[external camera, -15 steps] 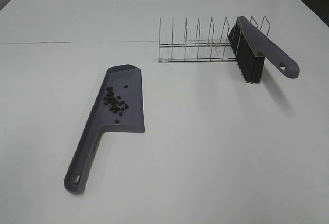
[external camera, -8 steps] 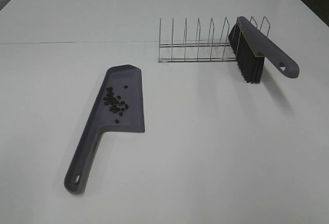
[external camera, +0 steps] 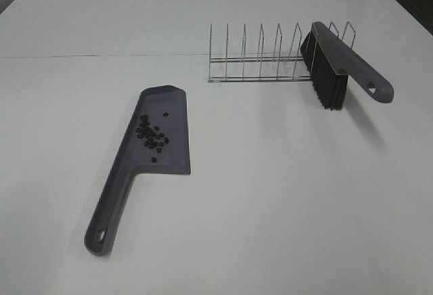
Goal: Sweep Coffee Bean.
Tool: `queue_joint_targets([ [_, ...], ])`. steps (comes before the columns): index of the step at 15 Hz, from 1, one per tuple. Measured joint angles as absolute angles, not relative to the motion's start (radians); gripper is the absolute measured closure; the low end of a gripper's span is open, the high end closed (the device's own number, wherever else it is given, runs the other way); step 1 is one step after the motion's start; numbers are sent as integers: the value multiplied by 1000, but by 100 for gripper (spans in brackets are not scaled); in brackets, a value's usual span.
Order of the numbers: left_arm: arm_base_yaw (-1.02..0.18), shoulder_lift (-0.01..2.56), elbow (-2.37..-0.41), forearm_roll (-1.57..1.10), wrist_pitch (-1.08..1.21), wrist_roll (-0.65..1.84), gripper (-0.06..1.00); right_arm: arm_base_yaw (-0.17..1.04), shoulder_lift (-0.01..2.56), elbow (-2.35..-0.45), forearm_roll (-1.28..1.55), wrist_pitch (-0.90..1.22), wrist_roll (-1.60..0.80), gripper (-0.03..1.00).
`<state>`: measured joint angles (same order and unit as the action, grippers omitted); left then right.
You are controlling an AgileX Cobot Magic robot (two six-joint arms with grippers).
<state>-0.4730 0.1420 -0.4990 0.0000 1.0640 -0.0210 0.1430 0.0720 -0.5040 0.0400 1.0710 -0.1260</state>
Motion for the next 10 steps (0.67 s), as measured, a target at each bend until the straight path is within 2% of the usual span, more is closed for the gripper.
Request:
queue_joint_targets([
  [10,-473,142,-499,-7,1063,15,34,143,72,-504,55,1071,-143,31],
])
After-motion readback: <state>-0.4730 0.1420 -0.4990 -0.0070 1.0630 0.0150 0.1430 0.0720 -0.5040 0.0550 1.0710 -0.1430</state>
